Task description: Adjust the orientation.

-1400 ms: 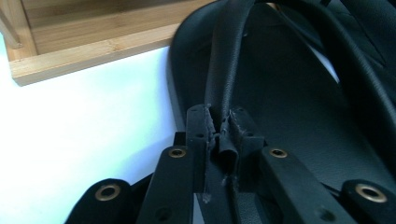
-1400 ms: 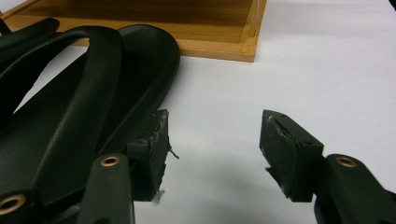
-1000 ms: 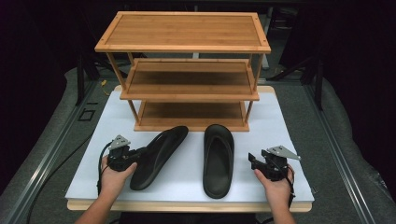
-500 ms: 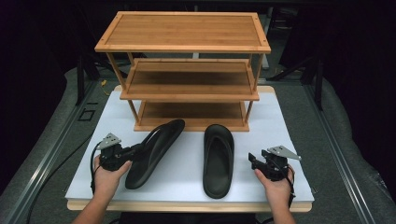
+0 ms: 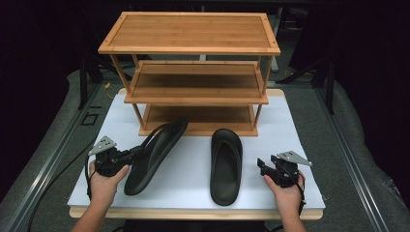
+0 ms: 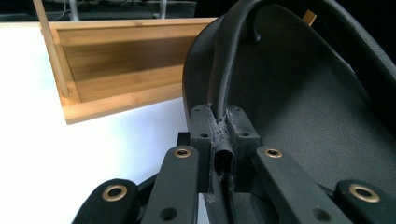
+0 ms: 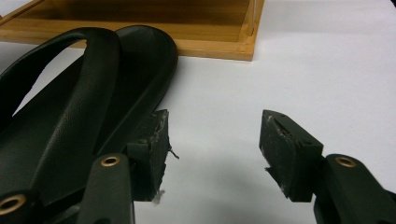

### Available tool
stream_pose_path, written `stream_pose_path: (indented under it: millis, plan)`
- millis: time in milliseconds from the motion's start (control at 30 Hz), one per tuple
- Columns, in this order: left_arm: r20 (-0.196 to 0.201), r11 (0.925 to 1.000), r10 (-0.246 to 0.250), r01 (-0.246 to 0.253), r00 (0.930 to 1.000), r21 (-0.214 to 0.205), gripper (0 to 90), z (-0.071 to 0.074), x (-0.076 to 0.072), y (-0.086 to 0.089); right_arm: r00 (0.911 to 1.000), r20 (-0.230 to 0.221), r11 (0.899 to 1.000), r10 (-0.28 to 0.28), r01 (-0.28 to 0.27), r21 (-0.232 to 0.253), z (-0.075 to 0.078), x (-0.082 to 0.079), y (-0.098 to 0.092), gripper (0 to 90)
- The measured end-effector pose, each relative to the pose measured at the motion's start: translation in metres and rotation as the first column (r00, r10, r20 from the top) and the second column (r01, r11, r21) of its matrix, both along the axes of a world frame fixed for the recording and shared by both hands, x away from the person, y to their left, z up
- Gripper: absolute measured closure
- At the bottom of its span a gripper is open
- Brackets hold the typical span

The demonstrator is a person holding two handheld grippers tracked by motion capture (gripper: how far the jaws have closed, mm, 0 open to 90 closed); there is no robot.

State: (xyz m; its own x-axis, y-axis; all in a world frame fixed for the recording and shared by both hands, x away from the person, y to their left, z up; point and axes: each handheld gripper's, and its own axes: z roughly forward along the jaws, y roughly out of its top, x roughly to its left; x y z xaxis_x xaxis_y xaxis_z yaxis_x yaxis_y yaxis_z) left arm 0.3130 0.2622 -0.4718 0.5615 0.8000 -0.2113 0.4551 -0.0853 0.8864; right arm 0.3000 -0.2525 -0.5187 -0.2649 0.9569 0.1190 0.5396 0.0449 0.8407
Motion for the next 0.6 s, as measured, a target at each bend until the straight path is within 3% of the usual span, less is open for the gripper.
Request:
stream_pose_path:
  millis: [267,600]
  plan:
    - [0.036,0.9997,0.009,-0.008,0.9993,-0.022,83.1,0.015,-0.008,0.008,1.0000,-0.001,1.000,-0.001,0.001,0.003,-0.001,0.001,0.001,42.5]
    - [0.050,0.9989,0.029,-0.027,0.9983,-0.039,83.3,0.024,-0.013,0.021,1.0000,-0.003,1.000,-0.001,0.001,0.002,-0.001,0.001,0.001,42.5]
